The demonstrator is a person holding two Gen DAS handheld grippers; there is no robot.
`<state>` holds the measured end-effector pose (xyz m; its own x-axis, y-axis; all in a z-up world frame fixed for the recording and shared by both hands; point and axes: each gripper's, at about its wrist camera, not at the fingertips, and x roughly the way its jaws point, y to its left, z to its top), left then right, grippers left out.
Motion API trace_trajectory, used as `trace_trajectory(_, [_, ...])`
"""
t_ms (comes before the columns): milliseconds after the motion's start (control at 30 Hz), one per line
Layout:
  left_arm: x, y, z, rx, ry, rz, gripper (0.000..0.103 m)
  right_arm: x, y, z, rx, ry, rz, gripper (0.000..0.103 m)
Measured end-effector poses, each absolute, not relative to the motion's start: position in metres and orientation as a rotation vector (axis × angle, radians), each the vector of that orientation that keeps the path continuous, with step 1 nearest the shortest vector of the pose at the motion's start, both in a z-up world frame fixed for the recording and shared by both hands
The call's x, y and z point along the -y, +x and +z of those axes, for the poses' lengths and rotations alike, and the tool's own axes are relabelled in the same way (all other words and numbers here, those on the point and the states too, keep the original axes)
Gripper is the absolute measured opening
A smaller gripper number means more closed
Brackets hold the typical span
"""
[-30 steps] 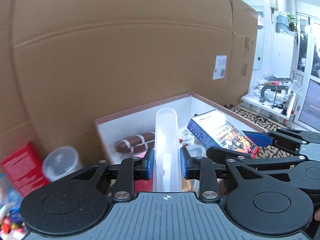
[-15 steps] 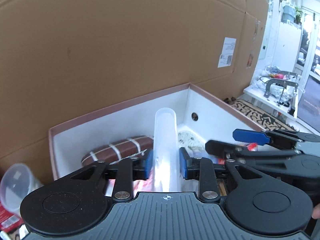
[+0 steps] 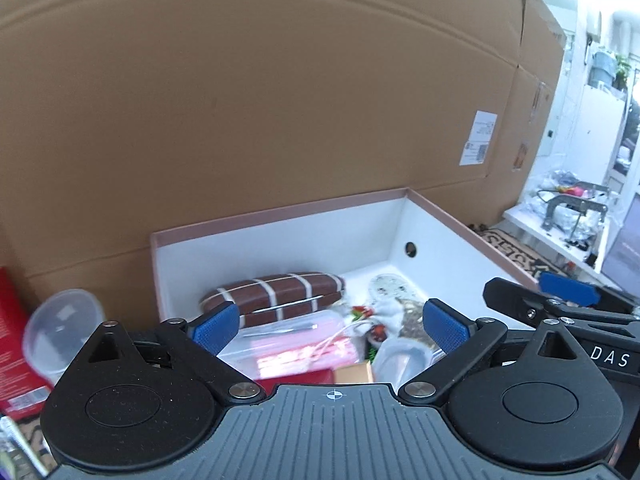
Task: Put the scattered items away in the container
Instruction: 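Return both tools to the item pile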
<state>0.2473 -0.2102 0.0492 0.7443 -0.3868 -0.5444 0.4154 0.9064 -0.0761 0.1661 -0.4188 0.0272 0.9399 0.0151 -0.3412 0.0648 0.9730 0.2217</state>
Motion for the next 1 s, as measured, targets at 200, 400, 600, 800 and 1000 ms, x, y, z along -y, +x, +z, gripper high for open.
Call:
trace_trajectory(200, [0.179,0.2,0.064,-0.546,0.041,-0.42,0.103,0.398,0.131,0.041,-0.333,0.261,0.031,0.1])
trace_trajectory(400, [0.117,0.125,0.07,-0.47,0.071,-0.315,0.103,0.365,0.098,0.058,-0.257,0.213,0.099,0.102])
trace_trajectory(600, [0.039,0.061,0.045,-0.495,0.08,-0.071,0.103,0.311,0.073,0.06,-0.264,0.185,0.233,0.102])
trace_trajectory(800, [-0.013,0.038,0.002,-0.605,0.096,0.112,0.103,0.249,0.074,0.044,-0.323,0.133,0.364,0.102])
trace_trajectory(1000, [-0.04,0.04,-0.022,-0.672,0.037,0.1,0.103,0.185,0.083,0.014,-0.425,0.057,0.434,0.102])
